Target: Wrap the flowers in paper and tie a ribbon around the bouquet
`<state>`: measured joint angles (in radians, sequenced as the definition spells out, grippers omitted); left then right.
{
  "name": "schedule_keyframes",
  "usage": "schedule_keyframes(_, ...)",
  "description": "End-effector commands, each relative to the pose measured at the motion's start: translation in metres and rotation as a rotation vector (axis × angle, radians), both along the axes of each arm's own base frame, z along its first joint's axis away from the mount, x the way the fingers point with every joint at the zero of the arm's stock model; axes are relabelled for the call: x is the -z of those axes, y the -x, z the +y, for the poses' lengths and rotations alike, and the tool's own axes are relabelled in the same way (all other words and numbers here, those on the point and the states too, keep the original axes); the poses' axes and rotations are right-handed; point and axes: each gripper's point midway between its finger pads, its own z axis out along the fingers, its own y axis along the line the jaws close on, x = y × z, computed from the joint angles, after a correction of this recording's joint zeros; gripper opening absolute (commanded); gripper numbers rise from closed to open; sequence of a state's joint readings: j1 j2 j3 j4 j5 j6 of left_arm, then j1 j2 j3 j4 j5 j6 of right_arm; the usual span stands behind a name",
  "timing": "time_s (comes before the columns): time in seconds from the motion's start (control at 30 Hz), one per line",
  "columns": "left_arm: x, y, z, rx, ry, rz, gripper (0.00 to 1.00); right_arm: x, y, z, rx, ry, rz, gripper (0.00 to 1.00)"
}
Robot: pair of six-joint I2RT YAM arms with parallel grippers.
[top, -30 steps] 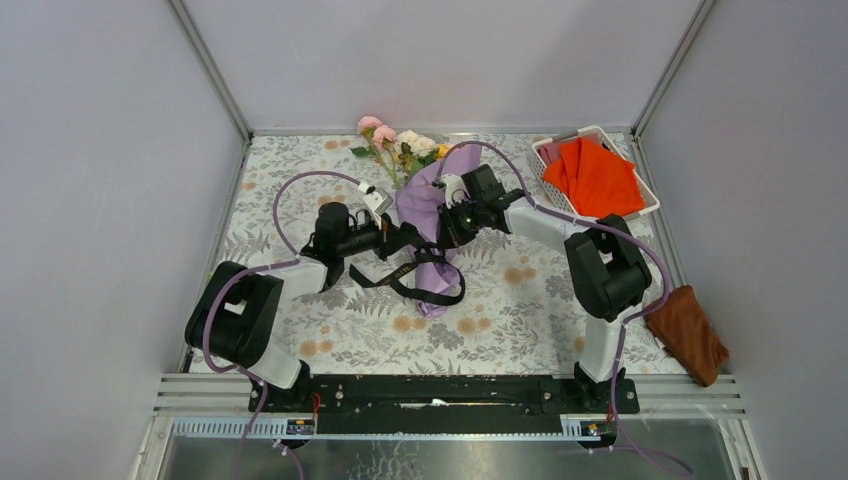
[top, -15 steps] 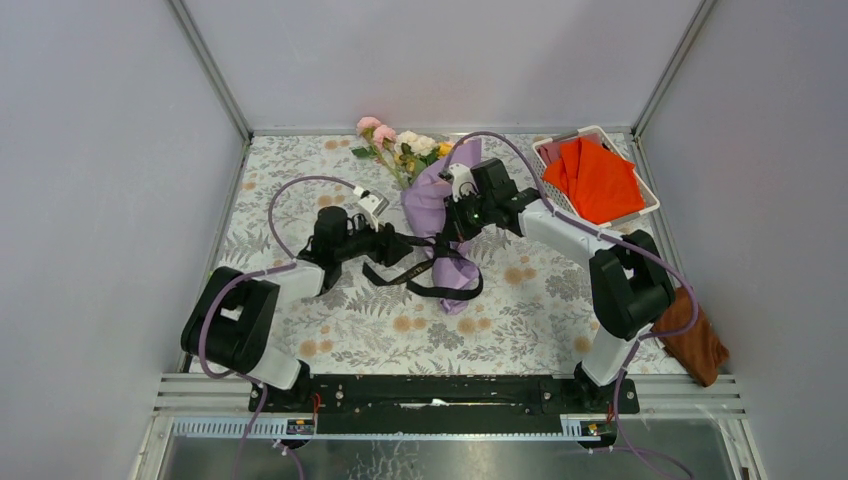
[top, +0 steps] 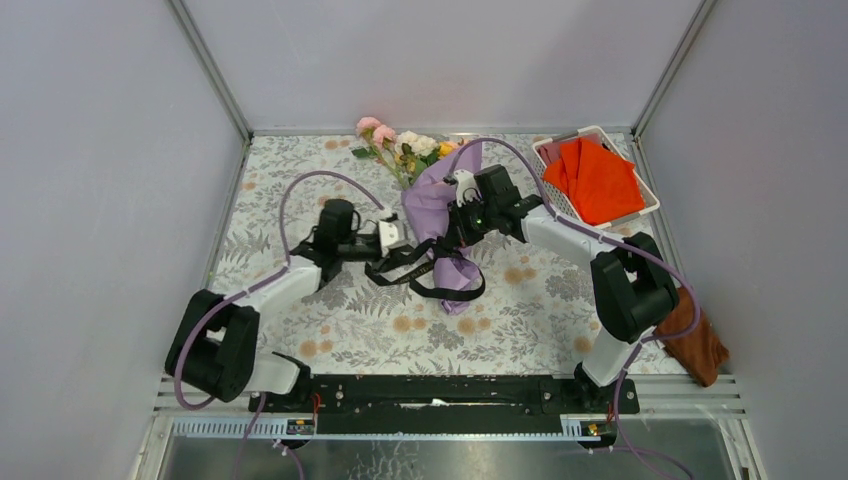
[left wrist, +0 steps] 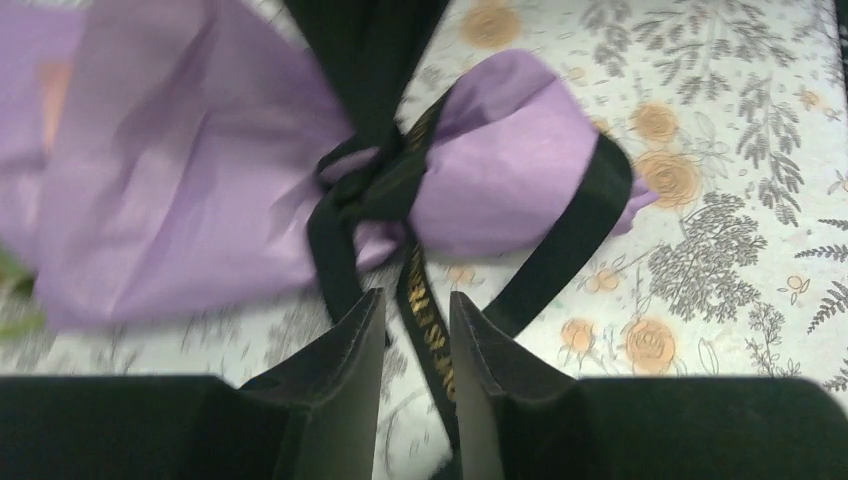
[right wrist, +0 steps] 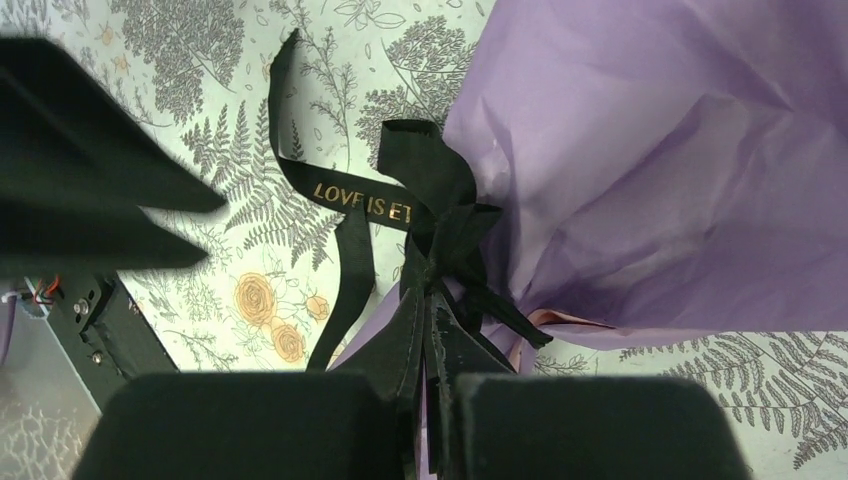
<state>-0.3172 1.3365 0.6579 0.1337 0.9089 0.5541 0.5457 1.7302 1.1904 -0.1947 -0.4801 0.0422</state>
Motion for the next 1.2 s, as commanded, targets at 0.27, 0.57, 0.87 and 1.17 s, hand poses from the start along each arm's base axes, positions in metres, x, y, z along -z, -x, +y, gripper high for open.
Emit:
schedule_keyframes(0.27, 0.004, -0.038, -0.082, 0.159, -0.024, -0.208, 0.40, -0.022, -0.022, -0.004, 0.083, -0.132, -0.023, 0.00)
schedule_keyframes(0.57, 0.029, -0.045, -0.088, 0.154, -0.112, -0.204, 0.40, -0.018, -0.024, -0.008, 0.084, -0.131, -0.014, 0.00)
schedule_keyframes(0.87, 0.046, -0.041, -0.085, 0.192, -0.175, -0.215, 0.38, -0.020, -0.021, -0.012, 0.082, -0.138, -0.008, 0.00)
schedule_keyframes(1.17, 0.053, -0.045, -0.081, 0.182, -0.216, -0.235, 0.01, -0.022, -0.019, -0.013, 0.078, -0.139, -0.010, 0.00)
